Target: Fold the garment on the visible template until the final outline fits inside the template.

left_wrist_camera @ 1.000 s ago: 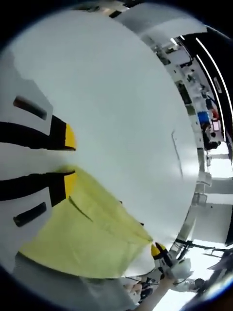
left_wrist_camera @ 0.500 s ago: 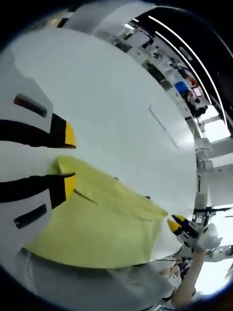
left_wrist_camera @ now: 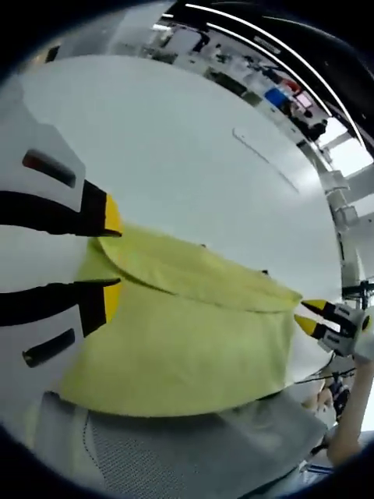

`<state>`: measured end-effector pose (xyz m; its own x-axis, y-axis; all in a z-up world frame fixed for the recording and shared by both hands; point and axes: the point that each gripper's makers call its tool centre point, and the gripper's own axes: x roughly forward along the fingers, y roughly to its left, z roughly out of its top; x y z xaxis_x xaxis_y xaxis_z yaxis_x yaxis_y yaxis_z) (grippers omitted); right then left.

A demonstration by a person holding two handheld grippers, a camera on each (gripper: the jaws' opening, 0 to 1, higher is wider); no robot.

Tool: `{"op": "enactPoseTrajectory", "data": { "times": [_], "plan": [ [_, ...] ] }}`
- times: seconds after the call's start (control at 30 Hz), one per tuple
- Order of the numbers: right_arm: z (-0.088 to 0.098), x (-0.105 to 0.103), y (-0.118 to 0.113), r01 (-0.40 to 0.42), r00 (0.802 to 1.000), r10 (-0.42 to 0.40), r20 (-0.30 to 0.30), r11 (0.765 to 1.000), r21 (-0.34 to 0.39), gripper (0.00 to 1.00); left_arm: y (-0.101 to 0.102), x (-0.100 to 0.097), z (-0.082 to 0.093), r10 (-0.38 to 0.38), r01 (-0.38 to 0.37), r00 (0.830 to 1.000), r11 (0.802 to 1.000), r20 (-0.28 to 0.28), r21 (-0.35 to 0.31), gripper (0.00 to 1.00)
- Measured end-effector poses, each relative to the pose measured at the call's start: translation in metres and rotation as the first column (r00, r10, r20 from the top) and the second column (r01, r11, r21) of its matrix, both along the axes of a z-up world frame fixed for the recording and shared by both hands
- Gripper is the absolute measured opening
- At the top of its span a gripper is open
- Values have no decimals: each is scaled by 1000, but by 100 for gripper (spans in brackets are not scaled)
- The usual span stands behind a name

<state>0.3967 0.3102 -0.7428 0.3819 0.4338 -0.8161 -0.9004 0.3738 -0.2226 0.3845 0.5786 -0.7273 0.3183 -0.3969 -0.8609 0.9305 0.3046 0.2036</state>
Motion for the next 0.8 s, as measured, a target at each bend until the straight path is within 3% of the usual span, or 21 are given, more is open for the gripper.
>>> {"op": "enactPoseTrajectory", "data": {
  "times": [0.37, 0.8],
  "plan": [
    [-8, 6, -3, -3, 1000, 3, -9, 1000, -28, 14, -1, 4, -10, -28, 27, 1000, 998, 12, 54, 16],
    [-11, 5, -9, 15, 1000, -15, -17, 999, -42, 9, 4, 5, -17, -3, 4, 1000, 999, -11, 54, 7]
  ]
}}
